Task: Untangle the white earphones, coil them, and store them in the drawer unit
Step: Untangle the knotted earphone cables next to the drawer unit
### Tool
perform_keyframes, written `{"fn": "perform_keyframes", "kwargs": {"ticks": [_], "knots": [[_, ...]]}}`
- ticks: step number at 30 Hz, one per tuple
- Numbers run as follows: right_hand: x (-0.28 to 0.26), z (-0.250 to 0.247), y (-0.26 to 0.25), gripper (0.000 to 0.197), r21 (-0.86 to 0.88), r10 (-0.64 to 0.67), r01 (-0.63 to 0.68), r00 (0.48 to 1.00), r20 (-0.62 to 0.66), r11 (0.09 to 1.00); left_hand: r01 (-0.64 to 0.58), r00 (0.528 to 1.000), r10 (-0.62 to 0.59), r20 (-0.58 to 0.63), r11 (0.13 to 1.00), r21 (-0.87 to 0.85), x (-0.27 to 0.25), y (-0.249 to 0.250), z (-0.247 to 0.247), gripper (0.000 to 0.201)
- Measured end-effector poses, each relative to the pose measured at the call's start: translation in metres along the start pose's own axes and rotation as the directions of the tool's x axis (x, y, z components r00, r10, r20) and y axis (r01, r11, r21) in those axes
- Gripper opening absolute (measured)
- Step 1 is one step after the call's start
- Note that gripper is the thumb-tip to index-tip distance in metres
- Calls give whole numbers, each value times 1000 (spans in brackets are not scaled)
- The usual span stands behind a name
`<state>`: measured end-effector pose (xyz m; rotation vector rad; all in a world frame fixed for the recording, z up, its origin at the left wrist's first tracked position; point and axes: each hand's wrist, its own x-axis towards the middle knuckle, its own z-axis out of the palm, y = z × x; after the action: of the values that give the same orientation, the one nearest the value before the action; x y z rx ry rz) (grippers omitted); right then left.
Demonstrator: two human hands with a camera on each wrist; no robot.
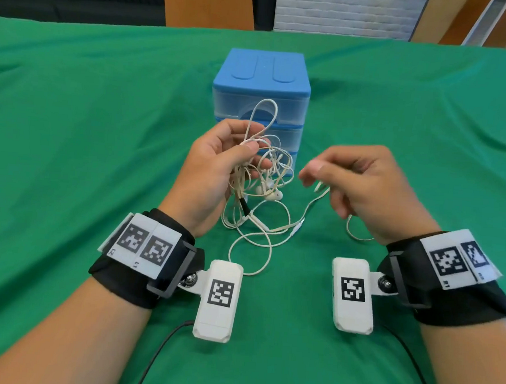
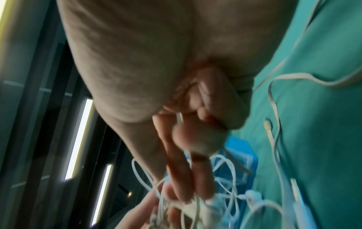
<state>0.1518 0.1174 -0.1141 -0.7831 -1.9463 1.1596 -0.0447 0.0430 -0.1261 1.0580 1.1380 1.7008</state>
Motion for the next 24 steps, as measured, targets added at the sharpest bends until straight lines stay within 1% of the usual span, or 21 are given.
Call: {"fn": "perform_keyframes", "kwargs": {"ticks": [1, 2, 3, 4, 6, 9, 12, 14, 17, 21, 24], "knots": [[-2, 3, 1, 16, -31, 41, -38, 992, 115, 999, 6, 1000, -5, 23, 1000, -28, 0, 0, 1, 21], [-2, 7, 2, 16, -73, 90, -76, 972, 216, 994, 10, 999, -8, 46, 998, -57, 0, -1, 2, 23], [-3, 10, 3, 15, -118, 131, -100, 947, 293, 988, 13, 998, -8, 67, 997, -81, 0, -1, 2, 25], [-3, 13, 5, 13, -153, 156, -109, 926, 343, 982, 15, 996, -7, 86, 995, -98, -1, -1, 3, 26], [-3, 18, 6, 12, -174, 170, -108, 903, 396, 979, 21, 992, -6, 123, 993, -119, -1, -2, 4, 29], [-3, 21, 4, 14, -148, 162, -105, 875, 457, 983, 29, 984, 0, 178, 987, -161, -2, -3, 4, 34], [-5, 22, 2, 10, -132, 140, -84, 851, 506, 988, 60, 979, -21, 203, 981, -187, -1, -3, 3, 40], [-6, 21, 0, 10, -128, 121, -66, 866, 486, 990, 72, 979, -41, 201, 986, -152, -1, -3, 2, 44], [-5, 17, -1, 15, -91, 71, -38, 920, 384, 995, 58, 986, -54, 161, 998, -20, -1, -4, 1, 50], [-2, 8, -2, 18, -60, 10, 3, 978, 209, 998, 2, 994, -24, 107, 979, 203, 0, -8, 1, 50], [2, 4, -1, 16, 3, -35, 35, 999, 33, 999, -40, 996, 16, 89, 961, 272, 1, -9, 0, 43]]}}
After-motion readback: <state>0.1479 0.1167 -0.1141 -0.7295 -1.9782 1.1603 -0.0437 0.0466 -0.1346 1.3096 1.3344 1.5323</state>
